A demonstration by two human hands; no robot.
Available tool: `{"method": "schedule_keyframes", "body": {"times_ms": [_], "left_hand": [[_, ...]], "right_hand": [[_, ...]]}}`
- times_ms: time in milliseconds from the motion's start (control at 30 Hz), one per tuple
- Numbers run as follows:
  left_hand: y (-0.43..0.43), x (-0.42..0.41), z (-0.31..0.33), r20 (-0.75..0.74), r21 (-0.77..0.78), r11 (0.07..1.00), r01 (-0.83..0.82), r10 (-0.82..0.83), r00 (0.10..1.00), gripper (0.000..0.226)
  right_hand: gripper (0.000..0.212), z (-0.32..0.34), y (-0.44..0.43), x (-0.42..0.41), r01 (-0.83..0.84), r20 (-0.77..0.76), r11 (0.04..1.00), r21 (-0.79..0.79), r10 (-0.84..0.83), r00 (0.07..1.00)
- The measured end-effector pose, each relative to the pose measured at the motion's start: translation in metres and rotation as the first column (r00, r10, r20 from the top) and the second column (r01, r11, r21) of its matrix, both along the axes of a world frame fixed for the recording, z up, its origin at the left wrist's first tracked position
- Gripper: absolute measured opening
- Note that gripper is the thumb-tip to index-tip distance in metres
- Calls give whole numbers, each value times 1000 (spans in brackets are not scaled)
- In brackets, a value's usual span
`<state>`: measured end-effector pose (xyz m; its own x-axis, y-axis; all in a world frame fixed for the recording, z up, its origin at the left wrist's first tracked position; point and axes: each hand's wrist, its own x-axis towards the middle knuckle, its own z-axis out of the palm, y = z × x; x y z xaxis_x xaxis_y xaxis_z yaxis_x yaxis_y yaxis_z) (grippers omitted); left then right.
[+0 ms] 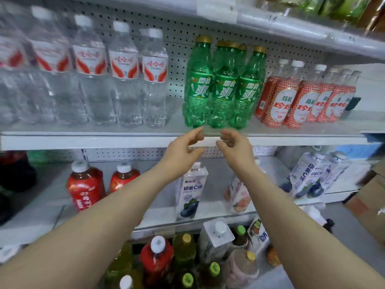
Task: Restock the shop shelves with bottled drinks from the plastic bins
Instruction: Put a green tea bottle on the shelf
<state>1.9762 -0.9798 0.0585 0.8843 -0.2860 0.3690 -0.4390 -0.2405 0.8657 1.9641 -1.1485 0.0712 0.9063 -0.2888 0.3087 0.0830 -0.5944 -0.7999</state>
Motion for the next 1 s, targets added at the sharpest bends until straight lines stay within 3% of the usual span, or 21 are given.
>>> {"method": "schedule_keyframes", "body": {"times_ms": [467,800,1000], "left_hand": [[233,-82,-36,-9,-5,969,-247,247,969,40],[408,-146,-53,66,153,871,-466,461,885,42],[504,-185,-78,38,106,812,-574,574,818,39]], "right_hand": [[34,-42,223,-61,-360,2,932,37,360,933],[32,-76,393,-89,-588,-46,806,71,592,805],[29,-96,491,-113,-685,-62,704,189,704,707]]}}
